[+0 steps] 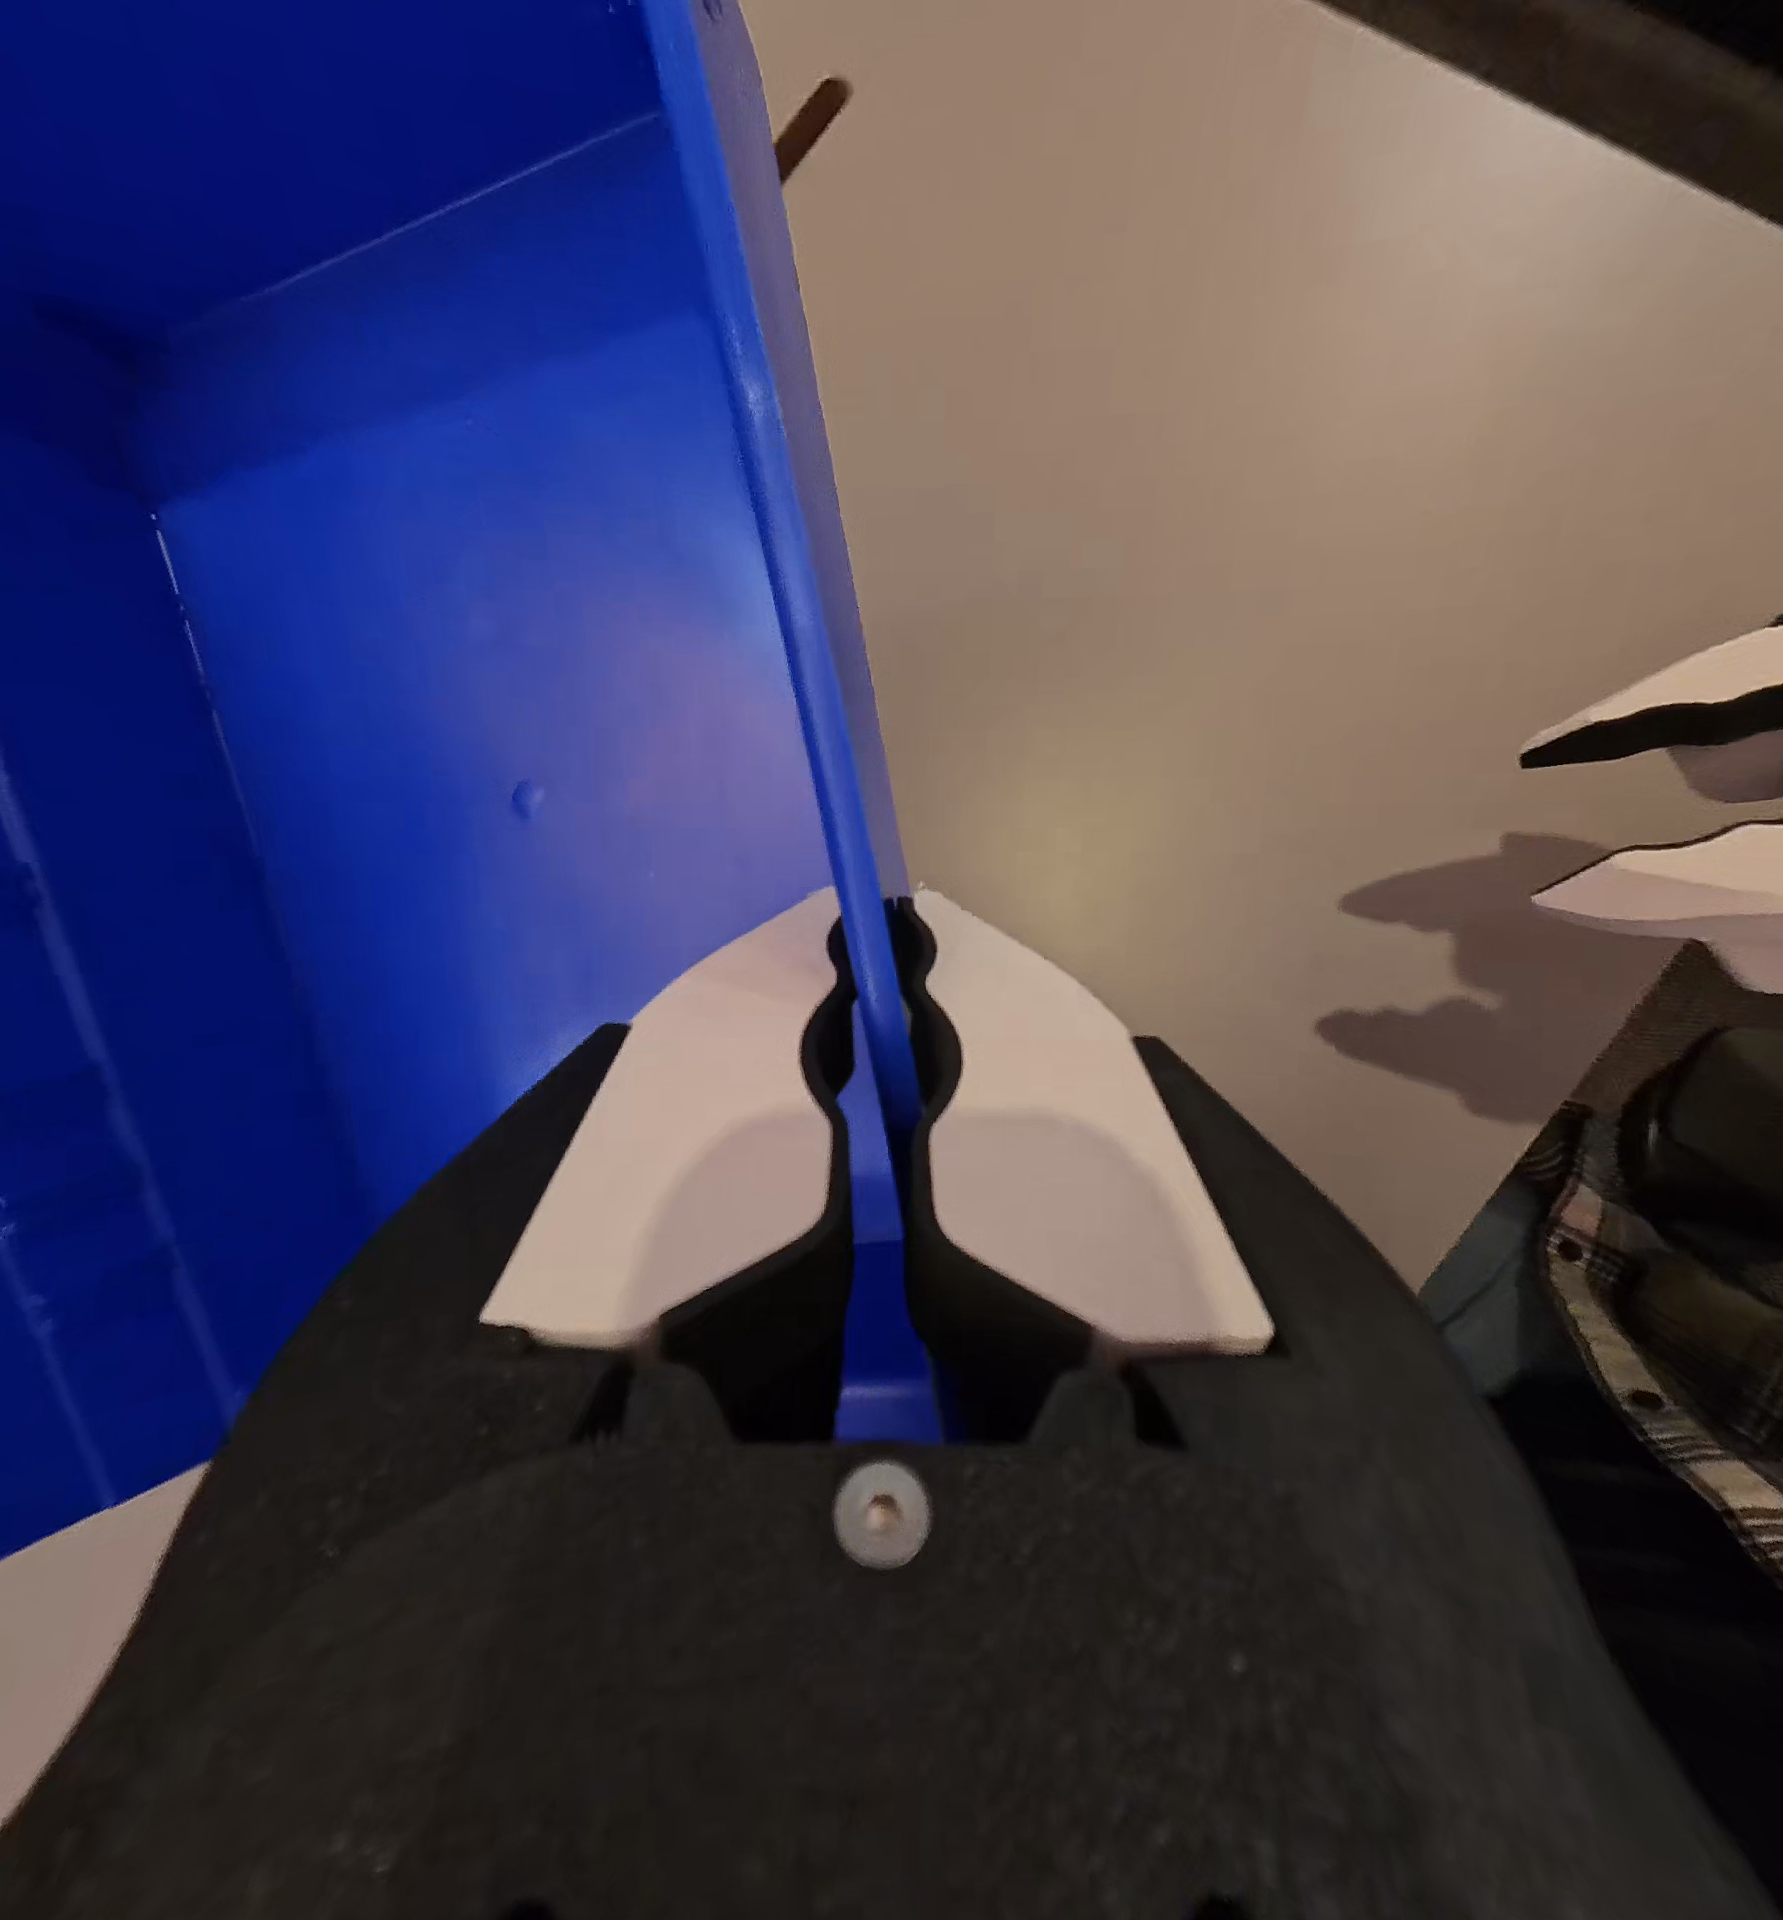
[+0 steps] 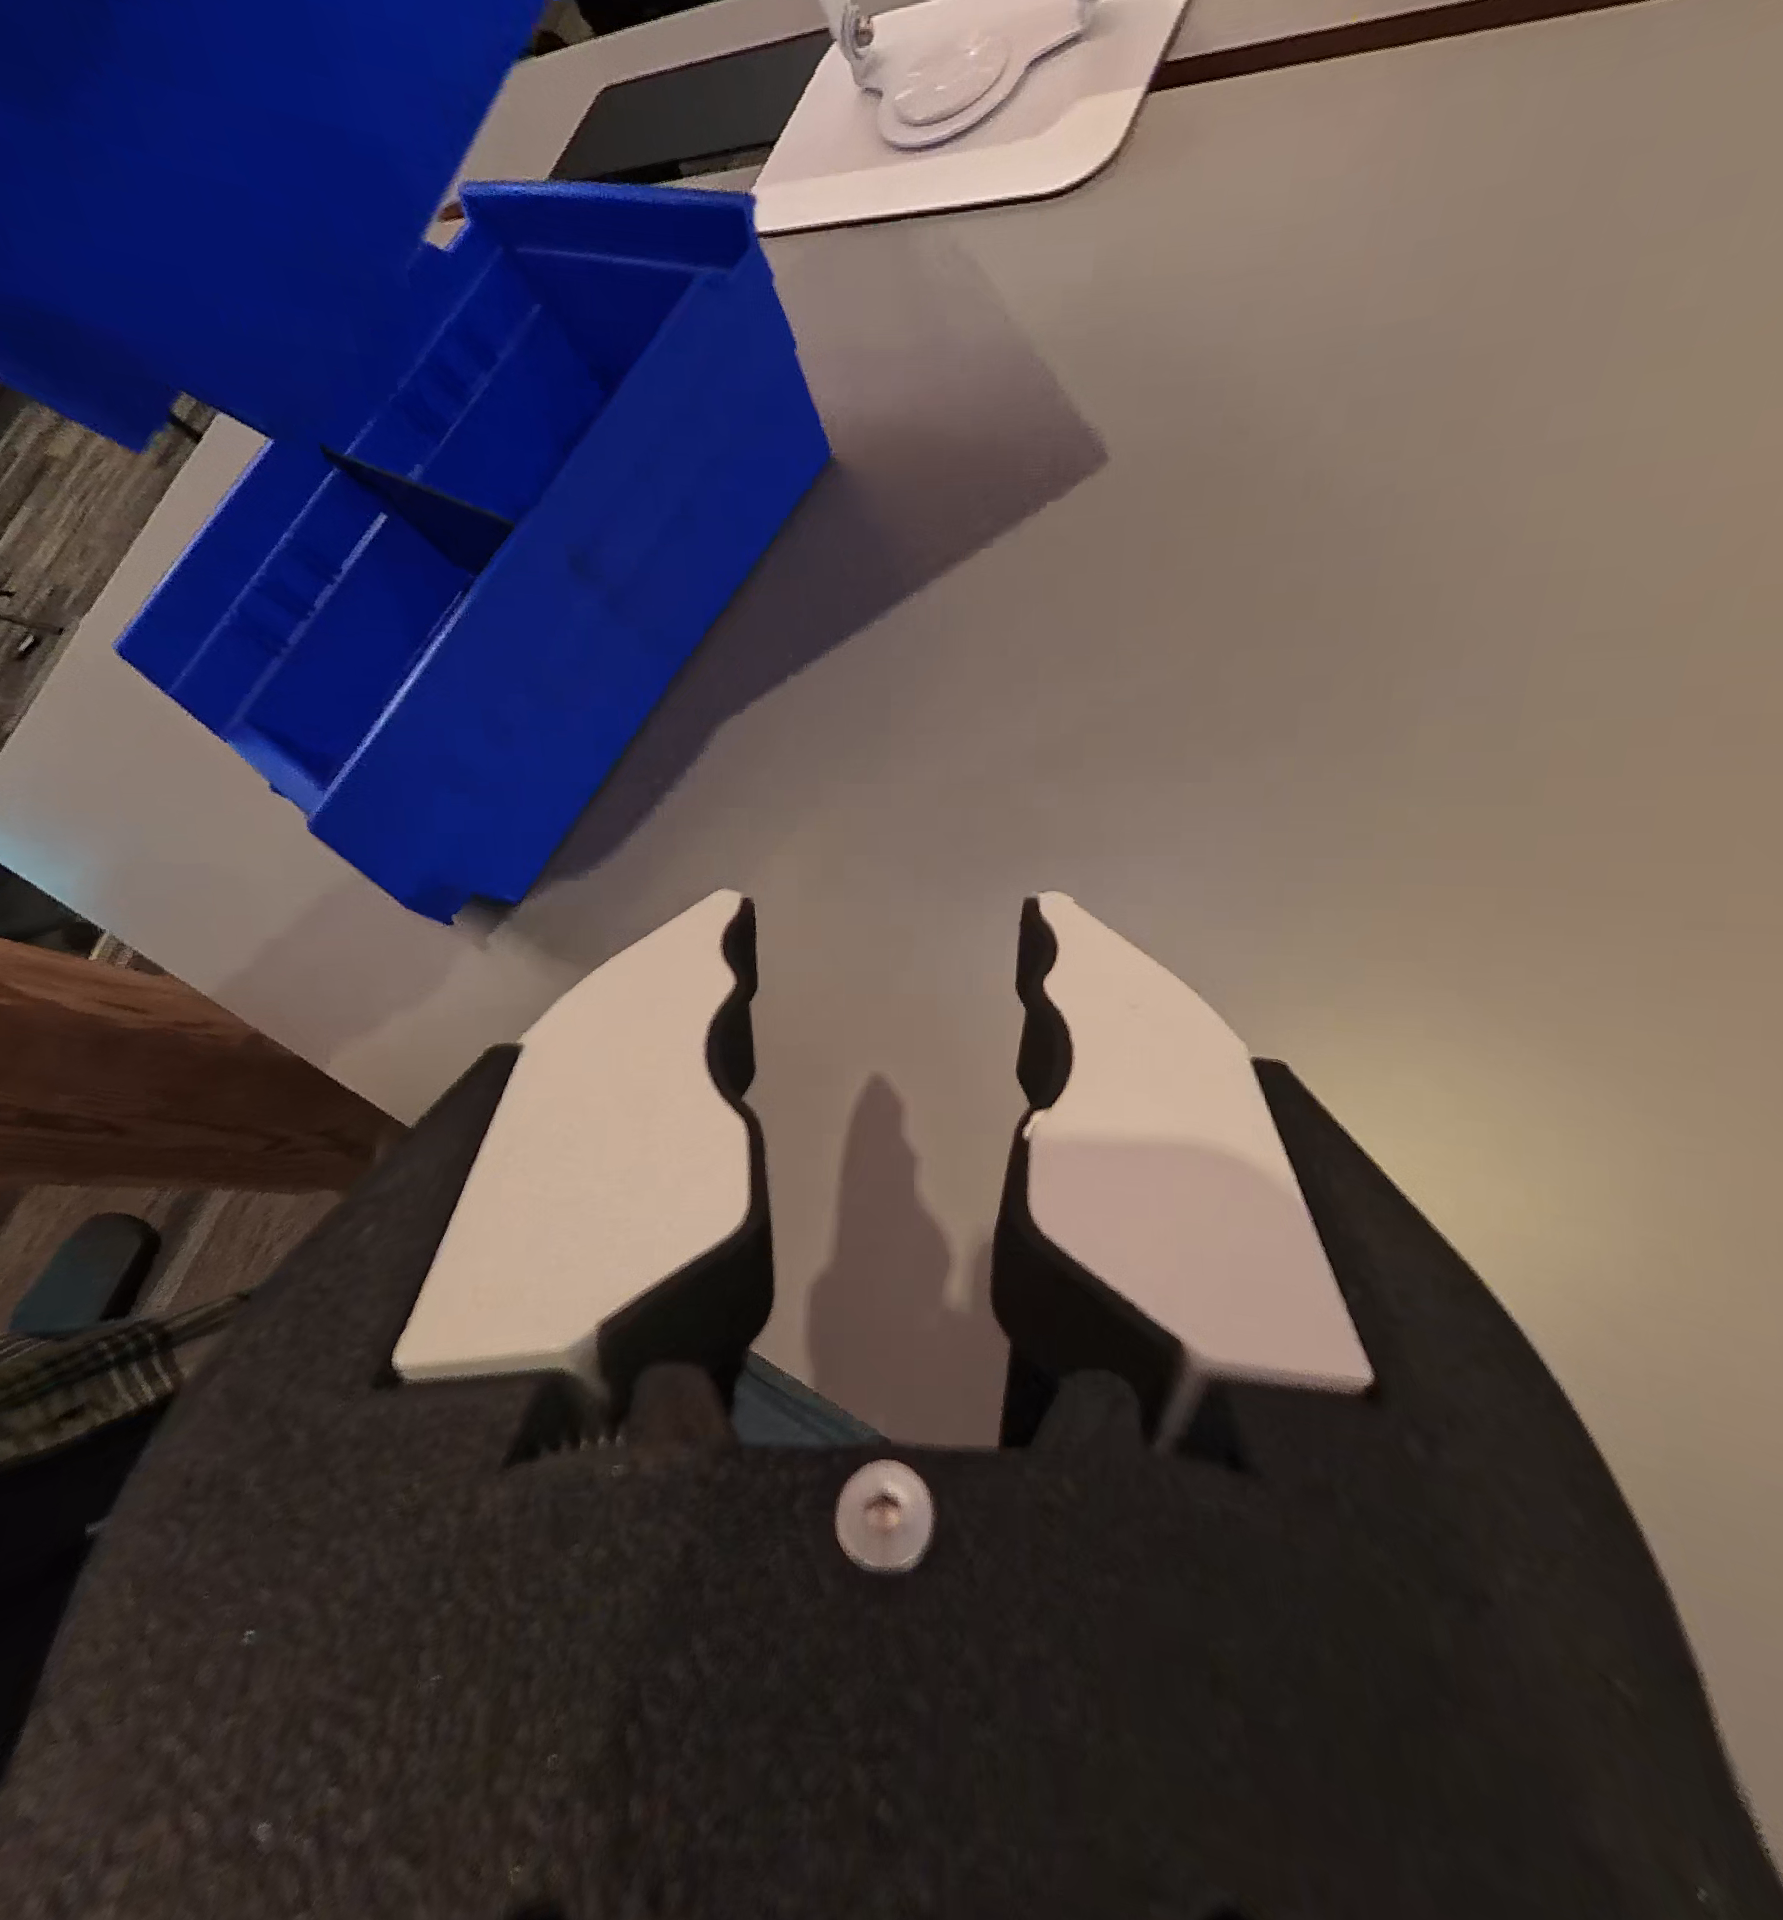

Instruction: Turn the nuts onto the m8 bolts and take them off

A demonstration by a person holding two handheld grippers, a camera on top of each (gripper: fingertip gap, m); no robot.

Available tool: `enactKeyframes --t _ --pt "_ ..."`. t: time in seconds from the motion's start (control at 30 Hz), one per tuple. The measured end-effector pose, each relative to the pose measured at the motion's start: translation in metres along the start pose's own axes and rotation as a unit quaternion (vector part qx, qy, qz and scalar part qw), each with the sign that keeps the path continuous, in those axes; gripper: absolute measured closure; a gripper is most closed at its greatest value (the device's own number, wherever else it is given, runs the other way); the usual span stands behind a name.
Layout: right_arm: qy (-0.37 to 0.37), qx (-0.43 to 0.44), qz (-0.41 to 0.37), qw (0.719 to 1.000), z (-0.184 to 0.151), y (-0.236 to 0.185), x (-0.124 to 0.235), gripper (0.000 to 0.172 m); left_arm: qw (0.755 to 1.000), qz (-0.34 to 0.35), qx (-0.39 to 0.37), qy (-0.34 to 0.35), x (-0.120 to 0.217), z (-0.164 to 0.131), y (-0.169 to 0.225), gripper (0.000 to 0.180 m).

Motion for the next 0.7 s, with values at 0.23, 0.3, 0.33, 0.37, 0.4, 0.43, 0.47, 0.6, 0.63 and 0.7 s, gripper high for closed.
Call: enactKeyframes --t 0.23,0.3,0.33,0.37,0.4,0.43,0.47,0.6,0.63,0.7 --pt "0.015 -0.021 -0.035 0.999 -0.004 0.021 0.028 0.123 0.998 -0.05 -0.037 -0.009 -0.034 0.004 0.054 0.175" --pt "0.02 -0.026 -0.048 0.998 -0.006 0.028 0.035 0.123 0.997 -0.057 -0.047 -0.019 -0.047 0.001 0.067 0.175" --pt "0.022 -0.03 -0.053 0.998 -0.007 0.031 0.038 0.123 0.997 -0.06 -0.052 -0.024 -0.053 -0.001 0.072 0.175" --pt "0.024 -0.035 -0.057 0.997 -0.008 0.034 0.041 0.123 0.996 -0.06 -0.057 -0.031 -0.059 -0.004 0.078 0.175" --pt "0.025 -0.039 -0.062 0.997 -0.009 0.037 0.044 0.123 0.996 -0.055 -0.065 -0.039 -0.066 -0.007 0.082 0.176" --pt "0.024 -0.042 -0.066 0.997 -0.01 0.039 0.046 0.123 0.995 -0.048 -0.073 -0.045 -0.072 -0.009 0.085 0.176" --pt "0.023 -0.044 -0.069 0.996 -0.011 0.041 0.049 0.123 0.995 -0.041 -0.079 -0.052 -0.077 -0.011 0.088 0.176" --pt "0.037 -0.049 -0.077 0.995 -0.009 0.047 0.06 0.123 0.993 -0.039 -0.095 -0.061 -0.083 -0.005 0.102 0.176" --pt "0.041 -0.05 -0.079 0.995 -0.008 0.048 0.062 0.123 0.992 -0.039 -0.101 -0.058 -0.083 -0.002 0.107 0.176" --pt "0.043 -0.051 -0.08 0.995 -0.008 0.049 0.065 0.123 0.992 -0.046 -0.107 -0.054 -0.085 0.001 0.115 0.176"
Point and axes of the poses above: each gripper's, where its closed fingertips meet, x back along the fingers, z out of its top, y = z × x across the jaws, the point moved 6 cm from there along x, back along the fingers, and after that the axes turned 5 degrees about x, right-handed, at the moved point
